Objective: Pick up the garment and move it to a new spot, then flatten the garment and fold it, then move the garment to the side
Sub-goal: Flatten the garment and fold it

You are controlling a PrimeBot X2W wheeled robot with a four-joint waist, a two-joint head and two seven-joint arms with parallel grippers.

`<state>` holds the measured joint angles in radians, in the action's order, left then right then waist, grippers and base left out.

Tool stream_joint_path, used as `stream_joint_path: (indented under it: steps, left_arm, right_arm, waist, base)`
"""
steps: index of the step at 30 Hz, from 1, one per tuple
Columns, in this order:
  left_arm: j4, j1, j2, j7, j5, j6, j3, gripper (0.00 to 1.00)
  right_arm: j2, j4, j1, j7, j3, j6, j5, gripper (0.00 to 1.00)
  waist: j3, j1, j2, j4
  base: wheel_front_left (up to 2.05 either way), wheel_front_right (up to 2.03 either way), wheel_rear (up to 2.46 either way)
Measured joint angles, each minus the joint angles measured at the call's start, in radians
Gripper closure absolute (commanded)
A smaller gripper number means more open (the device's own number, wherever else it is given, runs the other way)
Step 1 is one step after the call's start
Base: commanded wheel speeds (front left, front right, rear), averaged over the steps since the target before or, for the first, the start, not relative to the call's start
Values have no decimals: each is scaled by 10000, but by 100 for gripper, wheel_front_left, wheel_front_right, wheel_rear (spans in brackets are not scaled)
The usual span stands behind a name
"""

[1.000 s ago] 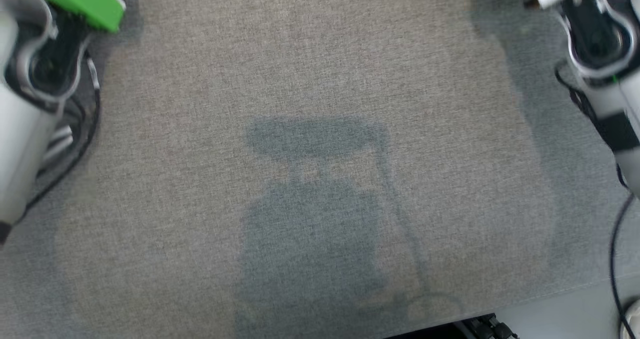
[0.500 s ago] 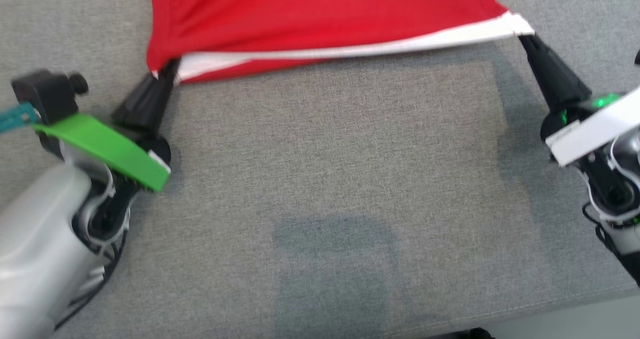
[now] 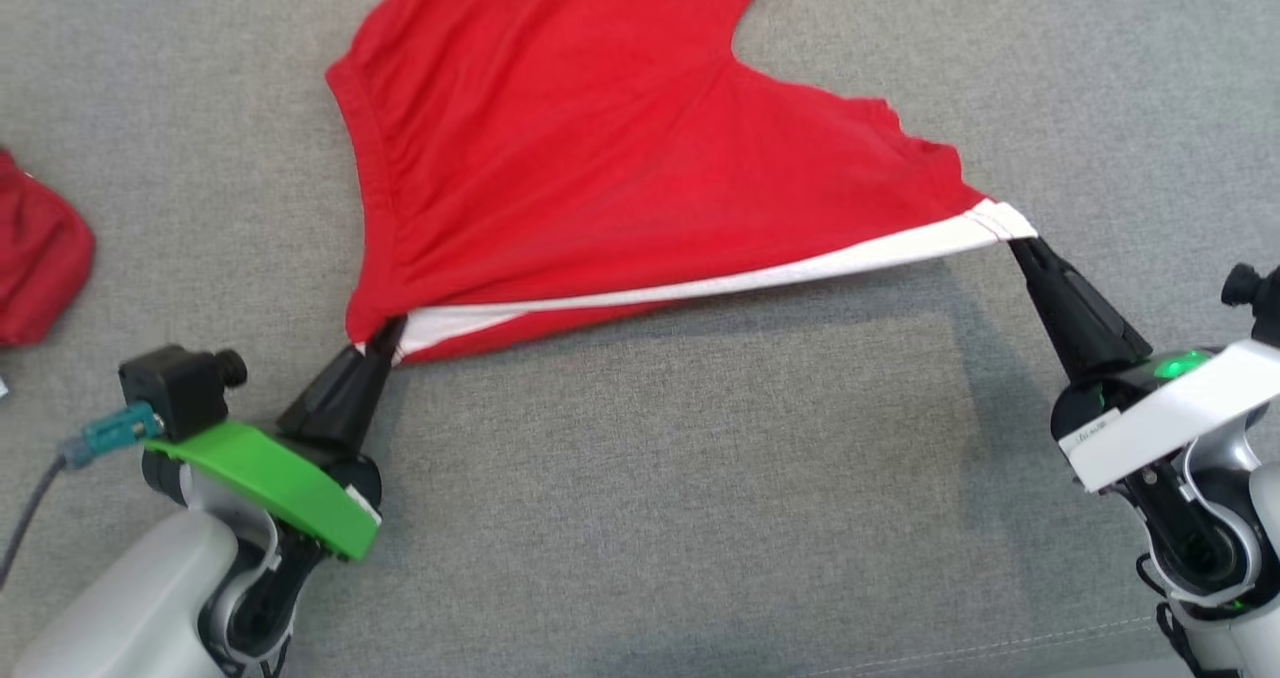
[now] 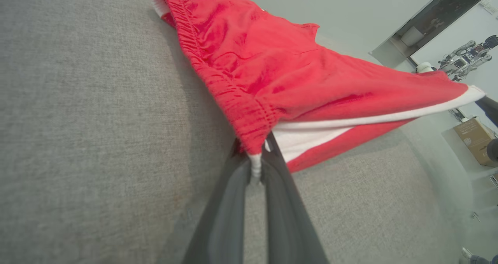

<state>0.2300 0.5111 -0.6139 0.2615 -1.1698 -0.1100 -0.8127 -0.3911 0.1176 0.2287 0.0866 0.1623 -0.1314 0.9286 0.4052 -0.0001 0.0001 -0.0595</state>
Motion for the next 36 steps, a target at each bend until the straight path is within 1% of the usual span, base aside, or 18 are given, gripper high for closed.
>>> stream_joint_path:
  steps: [6, 11, 14, 18, 21, 23, 25, 28, 29, 33, 36]
  left_arm:
    - [-109, -754, 42, 8, 466, 54, 59, 100]
    - [-102, -1126, 0, 8, 685, 132, 52, 100]
    - [-132, -1324, -13, 10, 759, 132, -4, 100]
    - [-334, -1665, -48, 10, 874, 155, -140, 100]
    - [-640, -1976, -119, 8, 991, 324, -309, 100]
    - [-786, -2097, -105, 8, 1005, 389, -378, 100]
    - [-840, -2166, -61, 8, 1060, 431, -418, 100]
    - [-631, -2165, -4, 8, 1258, 481, -570, 100]
    - [-529, -2161, 73, 8, 1229, 470, -566, 100]
    - [6, -2000, 428, -44, 1258, 251, -759, 100]
    - [372, -1766, 633, -44, 1444, 130, -897, 100]
  right_arm:
    - [788, 736, -961, 546, -593, 0, -604, 100]
    - [1342, 1243, -1663, 922, -721, 0, -924, 100]
    - [1567, 1499, -2044, 1083, -825, 2, -1057, 100]
    - [1707, 1822, -2522, 1313, -963, 4, -1246, 100]
    - [1760, 2010, -3027, 1519, -1313, 8, -1371, 100]
    - [1666, 1948, -3120, 1586, -1450, 6, -1557, 100]
    - [1559, 1626, -3054, 1582, -1469, 8, -1662, 100]
    - [1200, 631, -2481, 1381, -1139, 8, -2025, 100]
    - [982, 288, -2249, 1289, -863, 6, -2291, 100]
    - [646, -1183, -1579, 729, 25, 8, -2437, 100]
    - [445, -1877, -1309, 255, 470, 10, -2451, 100]
  waist:
    - [-531, 0, -1, 63]
    - [-839, 0, 0, 69]
    - [-955, 0, 0, 54]
    - [-1067, 0, 0, 16]
    - [-1114, 0, -1, 12]
    - [-1102, 0, 0, 25]
    - [-1031, 0, 0, 20]
    - [-878, 1, 0, -18]
    - [-825, 1, 0, -21]
    - [-707, 1, 0, 93]
    - [-711, 1, 0, 253]
  base:
    - [0, 0, 0]
    - [0, 0, 0]
    - [0, 0, 0]
    - [0, 0, 0]
    - [0, 0, 0]
    - [0, 0, 0]
    - [0, 0, 0]
    - [0, 0, 0]
    - [0, 0, 0]
    - [0, 0, 0]
    - [0, 0, 0]
